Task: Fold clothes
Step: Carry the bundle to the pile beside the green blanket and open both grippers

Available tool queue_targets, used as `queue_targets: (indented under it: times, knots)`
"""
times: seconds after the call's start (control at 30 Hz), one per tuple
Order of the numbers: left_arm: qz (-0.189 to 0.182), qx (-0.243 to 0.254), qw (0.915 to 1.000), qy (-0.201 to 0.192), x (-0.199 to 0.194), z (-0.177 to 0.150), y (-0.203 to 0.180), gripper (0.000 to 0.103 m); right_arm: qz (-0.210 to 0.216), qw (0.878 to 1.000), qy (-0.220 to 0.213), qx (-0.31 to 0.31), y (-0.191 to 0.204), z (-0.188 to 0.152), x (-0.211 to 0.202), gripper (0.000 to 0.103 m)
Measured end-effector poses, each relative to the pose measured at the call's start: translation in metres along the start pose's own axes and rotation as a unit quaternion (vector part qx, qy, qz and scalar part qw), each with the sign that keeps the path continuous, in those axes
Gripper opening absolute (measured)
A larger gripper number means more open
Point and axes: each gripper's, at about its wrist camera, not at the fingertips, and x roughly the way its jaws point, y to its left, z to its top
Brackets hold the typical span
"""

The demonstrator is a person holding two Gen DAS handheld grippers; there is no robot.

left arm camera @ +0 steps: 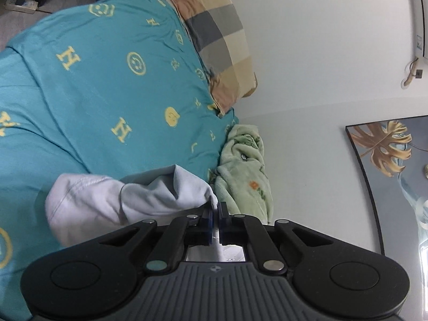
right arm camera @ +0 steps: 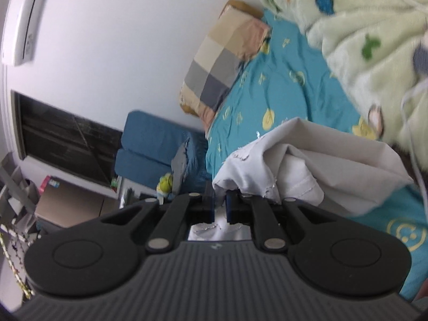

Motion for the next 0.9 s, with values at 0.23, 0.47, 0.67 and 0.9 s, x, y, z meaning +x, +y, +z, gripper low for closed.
queue_targets:
  times: [0.23, 0.47, 0.67, 0.9]
  knots:
    - [-0.061, 0.082, 0.9942, 0.035, 0.099, -0.033, -0.150, 0.002, 0.002, 0.994, -0.108, -0.032, 0.037, 0.102, -0.093, 0.011]
    - [-0.162, 0.181, 0.9672, 0.072, 0.205, -0.132, -0.272, 0.002, -0.038, 0.955, -0.245, -0.165, 0.071, 0.182, -0.238, 0.010]
    - [-0.131, 0.244, 0.9487, 0.152, 0.274, -0.243, -0.229, 0.003, -0.141, 0.929, -0.277, -0.202, 0.004, 0.150, -0.309, 0.010]
    - [-0.049, 0.268, 0.9296, 0.248, 0.284, -0.312, -0.125, 0.003, -0.197, 0.947, -0.229, -0.112, -0.122, 0.066, -0.319, 0.010]
